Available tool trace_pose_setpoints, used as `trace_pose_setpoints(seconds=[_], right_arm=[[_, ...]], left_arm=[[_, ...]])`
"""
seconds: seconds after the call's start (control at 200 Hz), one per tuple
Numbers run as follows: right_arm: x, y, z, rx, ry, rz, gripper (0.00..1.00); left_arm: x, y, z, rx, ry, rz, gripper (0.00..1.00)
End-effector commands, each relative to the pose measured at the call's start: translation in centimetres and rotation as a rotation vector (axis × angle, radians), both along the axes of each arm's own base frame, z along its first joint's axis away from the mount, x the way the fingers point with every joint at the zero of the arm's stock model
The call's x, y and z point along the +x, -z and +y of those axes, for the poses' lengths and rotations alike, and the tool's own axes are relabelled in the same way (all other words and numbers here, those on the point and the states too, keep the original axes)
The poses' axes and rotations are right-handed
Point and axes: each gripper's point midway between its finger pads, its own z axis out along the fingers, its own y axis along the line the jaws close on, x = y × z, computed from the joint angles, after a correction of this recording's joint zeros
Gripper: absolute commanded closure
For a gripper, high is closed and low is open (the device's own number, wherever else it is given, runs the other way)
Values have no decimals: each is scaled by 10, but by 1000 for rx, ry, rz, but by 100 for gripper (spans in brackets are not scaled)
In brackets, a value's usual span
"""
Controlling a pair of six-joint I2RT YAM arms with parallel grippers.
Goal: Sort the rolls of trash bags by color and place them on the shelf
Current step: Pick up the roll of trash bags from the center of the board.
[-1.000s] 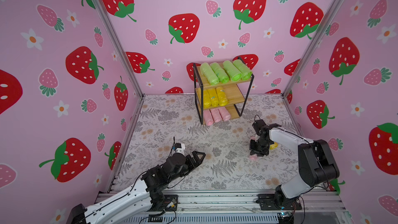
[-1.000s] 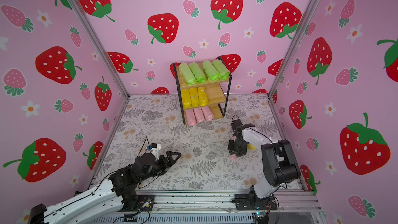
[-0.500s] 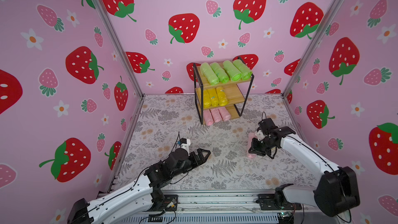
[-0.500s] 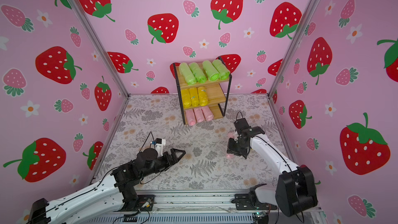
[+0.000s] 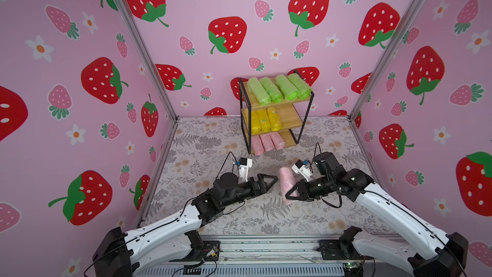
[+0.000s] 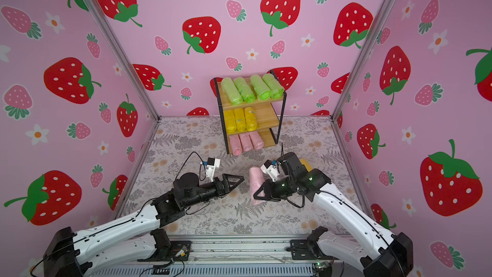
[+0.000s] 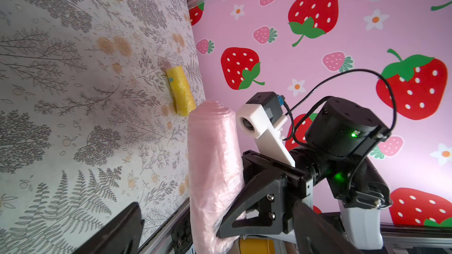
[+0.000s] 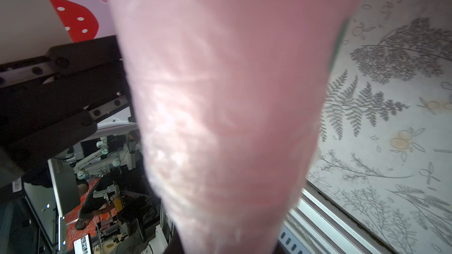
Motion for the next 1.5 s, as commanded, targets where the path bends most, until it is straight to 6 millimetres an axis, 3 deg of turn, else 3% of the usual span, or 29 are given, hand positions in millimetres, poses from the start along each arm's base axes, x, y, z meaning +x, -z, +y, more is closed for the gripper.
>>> trace_pose_setpoints(seconds=[0.0,0.16,0.385,0.625,0.73,0.905,1.041,1.081,1.136,1.166,1.201,1.271,1.346,1.371,1.496], right_arm=[[-2,-42,21,151,-55,-75,100],[-10,-59,34,221,-119,-110,100],[-14,-64,47,261,-159,-106,100],[-22,-68,59,306,-206,-106,100],[-23,-63,61,296,-206,-96,100],[-19,-53,63,272,-189,-75,100],[-16,-44,64,249,-166,-56,100],[-13,-40,63,229,-149,-52,86],[-11,-35,61,201,-128,-44,53],[-10,-33,60,189,-121,-38,40],[-10,-31,59,175,-114,-32,31],[-9,-27,54,148,-93,-32,19],[-8,-24,49,127,-61,-44,15],[-7,-23,47,123,-49,-47,8],[5,-15,33,86,88,-80,5]], left_arm=[[-5,-38,-2,-119,32,-71,0],[-7,-44,4,-147,21,-94,0],[-8,-38,5,-179,20,-96,2],[-9,-42,3,-209,33,-116,14],[-9,-45,1,-205,40,-111,31],[-6,-32,-1,-159,32,-67,56],[-3,-25,1,-157,12,-45,98],[-2,-23,1,-149,3,-37,100],[-2,-23,2,-145,-2,-34,100],[-1,-23,3,-147,-7,-33,100],[-1,-23,4,-146,-13,-31,100],[0,-20,7,-142,-33,-20,100],[4,-15,13,-141,-71,-3,100],[4,-11,15,-140,-83,4,100],[14,5,29,-155,-184,49,100]])
